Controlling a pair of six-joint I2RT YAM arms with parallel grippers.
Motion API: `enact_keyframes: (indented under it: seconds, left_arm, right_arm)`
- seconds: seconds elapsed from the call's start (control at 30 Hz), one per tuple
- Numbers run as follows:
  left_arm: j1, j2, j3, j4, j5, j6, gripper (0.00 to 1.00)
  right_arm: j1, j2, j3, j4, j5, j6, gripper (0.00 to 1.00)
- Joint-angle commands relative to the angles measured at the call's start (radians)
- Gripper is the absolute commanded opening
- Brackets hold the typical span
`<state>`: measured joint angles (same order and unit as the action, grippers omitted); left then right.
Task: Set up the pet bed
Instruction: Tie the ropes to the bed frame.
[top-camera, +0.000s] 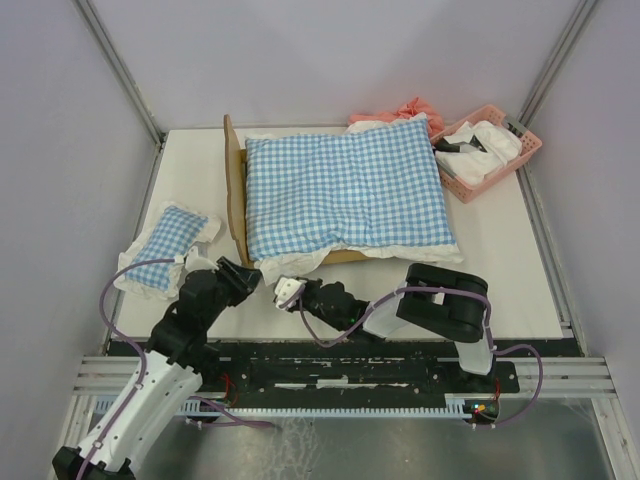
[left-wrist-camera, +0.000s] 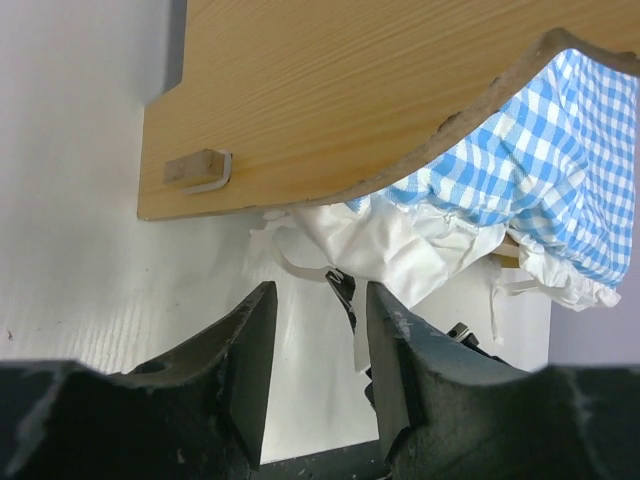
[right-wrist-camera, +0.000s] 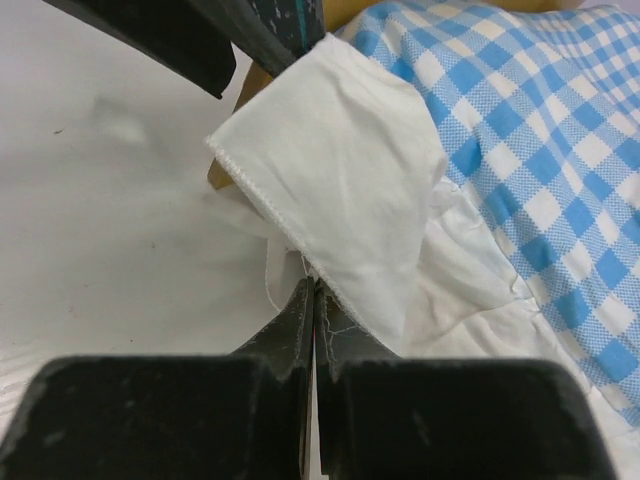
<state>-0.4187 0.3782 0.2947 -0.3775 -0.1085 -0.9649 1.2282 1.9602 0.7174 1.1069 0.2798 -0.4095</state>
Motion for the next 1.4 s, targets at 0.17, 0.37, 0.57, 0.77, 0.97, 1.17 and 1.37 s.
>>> enact_keyframes:
  seconds: [0.17, 0.37, 0.57, 0.77, 0.97, 1.17, 1.37]
  left_arm:
    - [-0.005, -0.044, 0.066, -0.097, -0.041, 0.014, 0.44]
    - [-0.004, -0.046, 0.033, -0.009, 0.062, 0.038, 0.34]
    - [-0.004, 0.000, -0.046, 0.127, 0.195, -0.064, 0.36]
    - [-0.004, 0.052, -0.035, 0.137, 0.146, -0.100, 0.44]
    - [-0.004, 0.112, -0.016, 0.090, 0.132, -0.140, 0.43]
    - [-0.004, 0.040, -0.031, -0.004, 0.035, -0.129, 0.37]
    - [-0.004, 0.027, -0.077, 0.006, 0.012, -0.123, 0.35]
  right_arm:
    - [-0.017, -0.049, 0.007, 0.048, -0.015, 0.017, 0.02]
    - [-0.025, -0.061, -0.012, 0.070, -0.060, 0.010, 0.02]
    - [-0.027, -0.065, -0.024, 0.061, -0.170, -0.007, 0.02]
    - [-0.027, -0.069, -0.030, 0.044, -0.189, -0.032, 0.02]
    - [-0.027, -0.069, -0.012, 0.026, -0.137, -0.043, 0.02]
    - [-0.027, -0.083, 0.032, 0.028, -0.017, -0.022, 0.02]
    - [-0.027, -0.117, 0.068, 0.012, 0.001, 0.010, 0.02]
